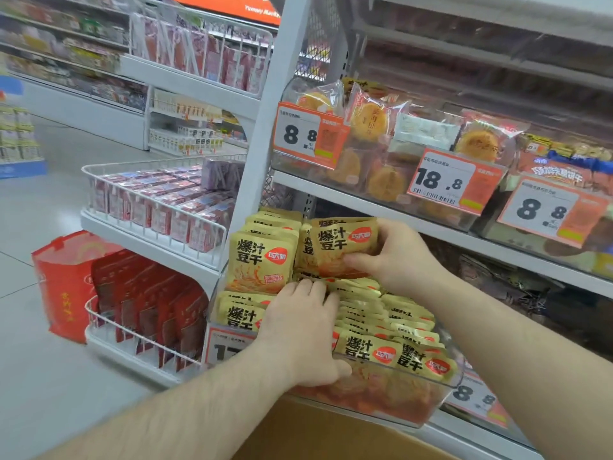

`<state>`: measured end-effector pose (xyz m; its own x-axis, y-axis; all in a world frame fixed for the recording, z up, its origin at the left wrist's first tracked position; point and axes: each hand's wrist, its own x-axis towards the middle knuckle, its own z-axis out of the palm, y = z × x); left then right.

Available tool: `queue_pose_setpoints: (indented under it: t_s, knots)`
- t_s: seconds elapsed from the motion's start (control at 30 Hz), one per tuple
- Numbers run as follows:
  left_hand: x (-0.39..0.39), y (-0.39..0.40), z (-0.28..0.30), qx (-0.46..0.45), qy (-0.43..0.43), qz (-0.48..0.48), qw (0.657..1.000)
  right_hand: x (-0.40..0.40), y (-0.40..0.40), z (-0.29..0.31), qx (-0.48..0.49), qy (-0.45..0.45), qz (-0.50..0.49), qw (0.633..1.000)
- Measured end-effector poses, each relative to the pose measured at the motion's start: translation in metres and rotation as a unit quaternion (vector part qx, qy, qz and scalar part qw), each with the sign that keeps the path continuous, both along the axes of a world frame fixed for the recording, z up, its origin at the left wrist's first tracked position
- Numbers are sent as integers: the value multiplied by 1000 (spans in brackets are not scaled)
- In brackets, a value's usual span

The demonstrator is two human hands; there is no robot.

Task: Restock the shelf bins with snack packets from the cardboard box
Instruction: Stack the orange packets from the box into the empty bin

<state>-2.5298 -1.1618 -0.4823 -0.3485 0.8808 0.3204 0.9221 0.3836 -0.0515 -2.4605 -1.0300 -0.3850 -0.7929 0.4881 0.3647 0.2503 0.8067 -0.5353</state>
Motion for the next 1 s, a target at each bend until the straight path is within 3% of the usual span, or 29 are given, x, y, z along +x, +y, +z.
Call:
queue_pose_setpoints:
  t_s: [0.6, 1.0]
  knots:
    - [-1, 0, -2, 31, 12, -2, 999, -26, 5, -40, -219, -13, -35, 975]
    - [-1, 0, -2, 28, 15, -4, 999, -42, 4, -50, -165, -36, -121, 978]
